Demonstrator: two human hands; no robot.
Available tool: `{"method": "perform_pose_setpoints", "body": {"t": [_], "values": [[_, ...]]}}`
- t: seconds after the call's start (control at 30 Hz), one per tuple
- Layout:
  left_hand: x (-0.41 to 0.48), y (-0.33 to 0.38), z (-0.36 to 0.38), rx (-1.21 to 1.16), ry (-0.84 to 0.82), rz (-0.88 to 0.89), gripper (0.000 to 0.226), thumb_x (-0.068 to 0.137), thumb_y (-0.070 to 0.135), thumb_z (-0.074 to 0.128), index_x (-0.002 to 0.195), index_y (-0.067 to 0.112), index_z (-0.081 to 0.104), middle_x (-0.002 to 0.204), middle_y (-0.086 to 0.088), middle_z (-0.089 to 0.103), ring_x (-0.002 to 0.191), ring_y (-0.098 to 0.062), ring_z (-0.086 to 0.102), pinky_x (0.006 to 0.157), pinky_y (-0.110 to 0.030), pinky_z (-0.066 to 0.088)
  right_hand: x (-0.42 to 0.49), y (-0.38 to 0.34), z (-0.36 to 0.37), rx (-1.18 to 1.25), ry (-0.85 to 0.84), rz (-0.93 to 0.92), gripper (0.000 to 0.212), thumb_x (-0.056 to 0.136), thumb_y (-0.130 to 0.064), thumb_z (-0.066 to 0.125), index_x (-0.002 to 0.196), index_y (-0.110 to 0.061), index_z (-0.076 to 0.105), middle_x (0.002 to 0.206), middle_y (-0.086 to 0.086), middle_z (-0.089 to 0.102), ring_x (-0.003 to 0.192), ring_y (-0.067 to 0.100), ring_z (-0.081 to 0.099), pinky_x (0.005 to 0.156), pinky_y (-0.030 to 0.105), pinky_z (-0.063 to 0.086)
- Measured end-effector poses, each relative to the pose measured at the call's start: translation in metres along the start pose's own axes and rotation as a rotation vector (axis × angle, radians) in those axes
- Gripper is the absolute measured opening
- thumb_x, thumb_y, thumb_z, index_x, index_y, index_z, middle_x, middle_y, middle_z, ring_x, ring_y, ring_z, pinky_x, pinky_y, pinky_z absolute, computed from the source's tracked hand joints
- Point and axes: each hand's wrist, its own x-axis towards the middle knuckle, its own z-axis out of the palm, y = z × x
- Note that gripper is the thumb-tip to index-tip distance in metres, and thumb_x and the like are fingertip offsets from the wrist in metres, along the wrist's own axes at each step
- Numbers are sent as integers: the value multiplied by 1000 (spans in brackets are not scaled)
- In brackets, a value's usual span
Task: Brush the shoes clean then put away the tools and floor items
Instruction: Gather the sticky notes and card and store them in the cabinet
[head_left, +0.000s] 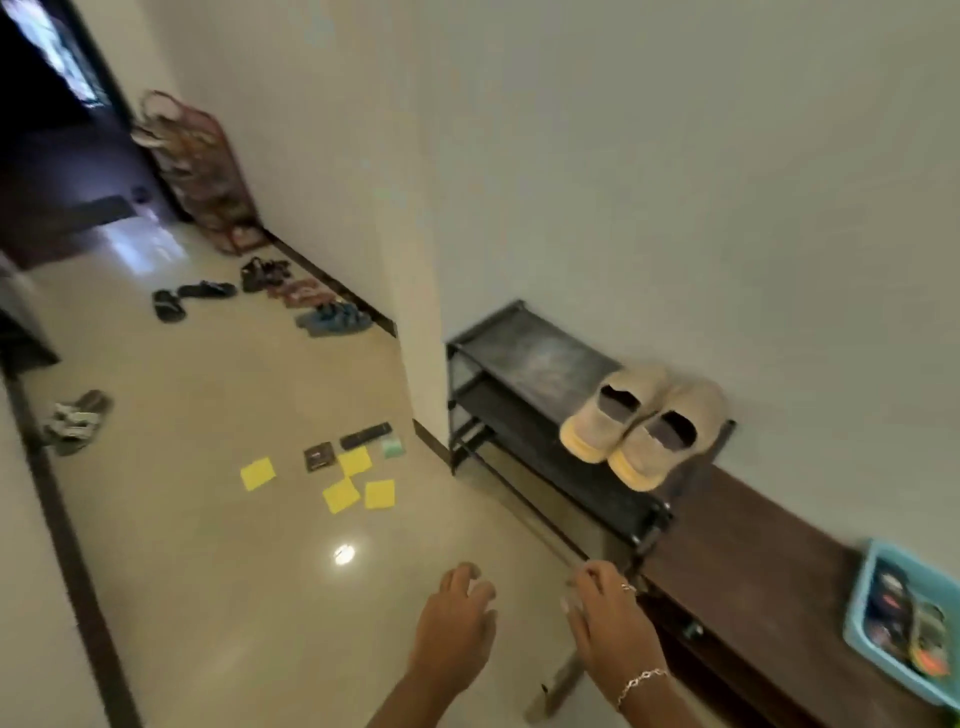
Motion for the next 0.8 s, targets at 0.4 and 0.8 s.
{"method": "perform_pose_setpoints", "body": {"t": [0.4,0.8], "values": [[10,-279,-144,95,-150,-466,31,95,30,38,122,16,46,135,-2,35,122,-19,36,88,-30,40,241,-240,95,161,-150,-227,30,64,-16,77,86,-26,59,84,1,59,63,18,63,46,23,47],[129,-448,-189,41,-241,-549,30,96,28,39,123,15,48,126,-3,45,118,-19,42,87,-30,40,434,-284,173,64,-471,-198,23,93,-24,48,114,-16,56,115,5,52,104,24,53,83,30,43]]}}
